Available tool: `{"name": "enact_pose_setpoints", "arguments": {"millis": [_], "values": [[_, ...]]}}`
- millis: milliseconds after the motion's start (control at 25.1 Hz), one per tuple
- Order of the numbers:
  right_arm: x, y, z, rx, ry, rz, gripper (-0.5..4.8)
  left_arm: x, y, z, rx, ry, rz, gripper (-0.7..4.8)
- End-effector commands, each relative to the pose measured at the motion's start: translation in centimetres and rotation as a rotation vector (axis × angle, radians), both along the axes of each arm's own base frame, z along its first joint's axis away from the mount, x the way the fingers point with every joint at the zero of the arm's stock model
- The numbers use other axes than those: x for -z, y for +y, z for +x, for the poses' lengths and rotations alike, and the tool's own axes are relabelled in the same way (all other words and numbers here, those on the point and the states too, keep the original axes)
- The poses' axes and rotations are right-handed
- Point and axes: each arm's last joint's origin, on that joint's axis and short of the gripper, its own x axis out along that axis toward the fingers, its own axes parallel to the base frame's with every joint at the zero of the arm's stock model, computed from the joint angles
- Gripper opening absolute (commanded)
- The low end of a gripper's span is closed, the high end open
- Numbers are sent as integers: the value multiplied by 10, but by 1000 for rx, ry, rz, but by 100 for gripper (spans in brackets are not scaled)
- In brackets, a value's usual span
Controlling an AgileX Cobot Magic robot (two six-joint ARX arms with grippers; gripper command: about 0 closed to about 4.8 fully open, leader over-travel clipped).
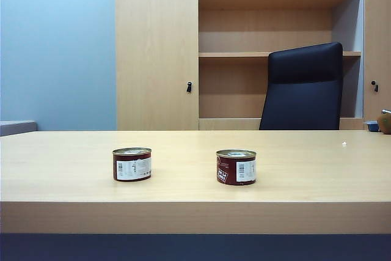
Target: Stack a can of tomatoes on the right onto the can of tomatoes on the left.
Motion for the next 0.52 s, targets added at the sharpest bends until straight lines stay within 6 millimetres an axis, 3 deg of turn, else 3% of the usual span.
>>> {"name": "enact_pose_setpoints", "arguments": {"millis": [40,399,518], "values": [[0,0,0,-3,-9,0,-1,0,0,0,1,3,-3,-5],[-11,0,-1,1,-64,28,-2,-5,0,-1,4,-13,-30,-5],[-50,1,-9,-14,-187,103,-2,-39,-3,-6,62,-137,-138,-5]]}}
